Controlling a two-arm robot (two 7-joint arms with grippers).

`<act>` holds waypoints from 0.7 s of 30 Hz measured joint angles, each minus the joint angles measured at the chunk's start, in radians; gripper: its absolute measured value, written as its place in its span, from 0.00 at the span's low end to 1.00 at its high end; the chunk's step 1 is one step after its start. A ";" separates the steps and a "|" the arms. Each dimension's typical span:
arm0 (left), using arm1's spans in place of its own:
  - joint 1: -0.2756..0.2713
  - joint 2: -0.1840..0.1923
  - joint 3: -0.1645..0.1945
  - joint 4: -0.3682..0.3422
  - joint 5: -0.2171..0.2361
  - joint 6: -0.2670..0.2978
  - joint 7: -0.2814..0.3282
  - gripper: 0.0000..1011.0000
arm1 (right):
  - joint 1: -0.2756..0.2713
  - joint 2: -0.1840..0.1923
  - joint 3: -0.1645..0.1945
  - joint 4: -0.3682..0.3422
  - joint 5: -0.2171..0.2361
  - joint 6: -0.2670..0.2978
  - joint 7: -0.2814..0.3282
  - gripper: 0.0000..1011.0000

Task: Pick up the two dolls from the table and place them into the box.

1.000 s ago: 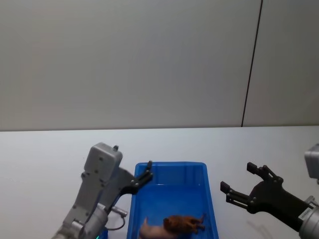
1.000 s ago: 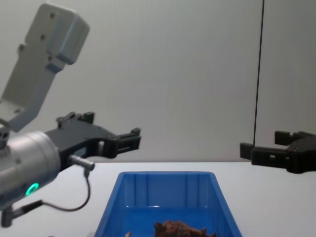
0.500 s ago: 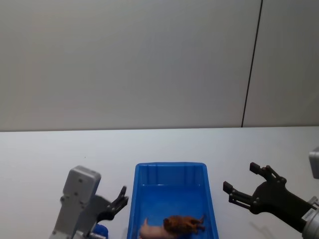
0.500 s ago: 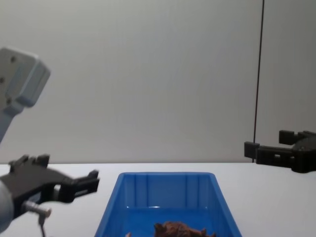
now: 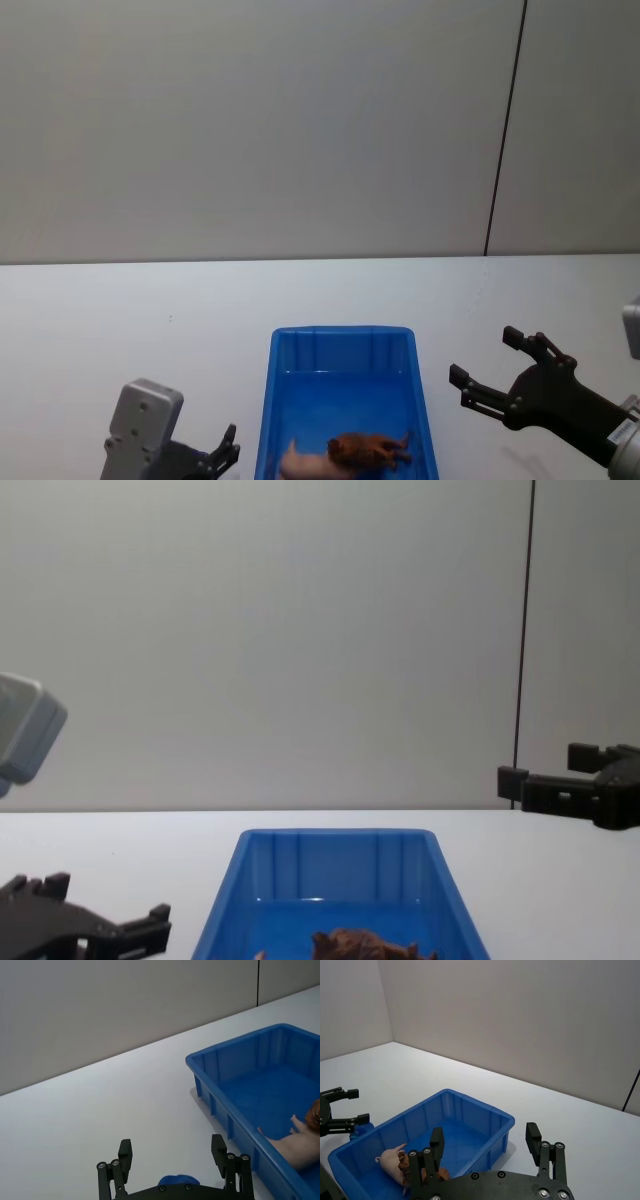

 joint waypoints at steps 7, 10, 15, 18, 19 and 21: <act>0.012 -0.001 -0.002 0.027 -0.015 -0.008 -0.029 0.99 | -0.001 0.001 0.001 -0.001 0.001 -0.001 0.000 0.99; 0.014 -0.003 -0.002 0.036 -0.019 -0.011 -0.038 0.99 | -0.001 0.001 0.001 -0.001 0.001 -0.001 0.000 0.99; 0.015 -0.010 -0.003 0.059 -0.024 -0.013 -0.057 0.99 | -0.001 0.001 0.001 -0.001 0.001 -0.001 0.000 0.99; 0.014 -0.015 -0.003 0.073 -0.027 -0.013 -0.067 0.99 | -0.001 0.001 0.001 -0.001 0.002 -0.001 0.000 0.99; 0.014 -0.016 -0.003 0.075 -0.027 -0.013 -0.068 0.97 | -0.001 0.001 0.001 -0.001 0.002 -0.001 0.000 0.99; 0.013 -0.020 -0.004 0.085 -0.028 -0.013 -0.075 0.95 | -0.001 0.001 0.001 -0.001 0.002 -0.001 0.000 0.99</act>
